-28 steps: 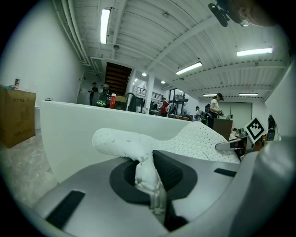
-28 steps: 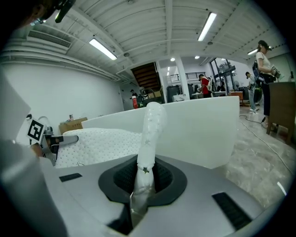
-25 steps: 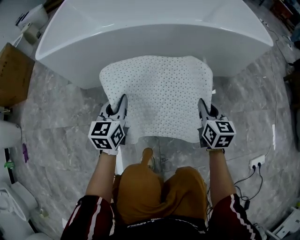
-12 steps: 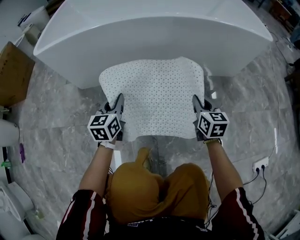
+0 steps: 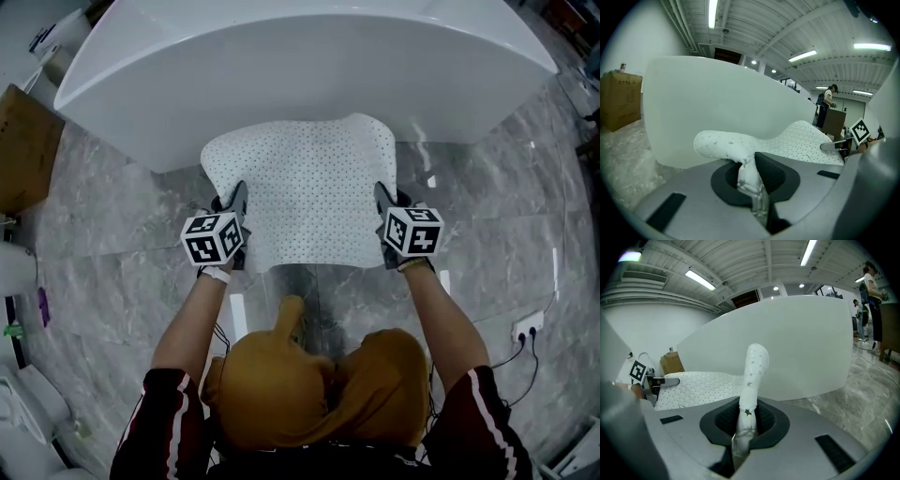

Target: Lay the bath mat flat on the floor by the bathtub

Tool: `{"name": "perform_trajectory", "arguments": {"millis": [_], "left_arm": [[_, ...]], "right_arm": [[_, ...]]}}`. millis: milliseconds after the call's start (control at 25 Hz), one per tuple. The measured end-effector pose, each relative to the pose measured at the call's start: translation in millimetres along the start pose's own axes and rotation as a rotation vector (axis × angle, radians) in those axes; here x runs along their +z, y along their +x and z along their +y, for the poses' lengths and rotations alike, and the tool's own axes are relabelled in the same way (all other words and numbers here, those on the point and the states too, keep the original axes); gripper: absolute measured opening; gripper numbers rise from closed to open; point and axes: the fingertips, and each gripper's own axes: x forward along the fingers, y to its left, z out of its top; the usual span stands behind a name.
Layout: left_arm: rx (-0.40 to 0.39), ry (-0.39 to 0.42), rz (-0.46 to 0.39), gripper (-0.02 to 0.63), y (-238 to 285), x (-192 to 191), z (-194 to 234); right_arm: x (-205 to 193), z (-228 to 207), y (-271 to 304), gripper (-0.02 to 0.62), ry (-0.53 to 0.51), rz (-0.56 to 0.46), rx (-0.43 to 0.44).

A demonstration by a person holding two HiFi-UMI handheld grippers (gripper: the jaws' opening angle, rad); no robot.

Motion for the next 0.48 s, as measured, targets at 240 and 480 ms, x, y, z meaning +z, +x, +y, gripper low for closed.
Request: {"name": "perform_trajectory", "arguments": {"millis": [240, 480], "left_arm": [[0.024, 0.013, 0.032, 0.035, 23.4, -21.6, 22.1], [0.047, -0.008, 0.042, 0.035, 40.4, -37.8, 37.0]], "right_arm": [[-13.2, -6.5, 34.1, 0.047, -0.030, 0.026, -0.004], [-24.7, -10.0, 60.4, 0.046, -0.046, 0.049, -0.007]]}}
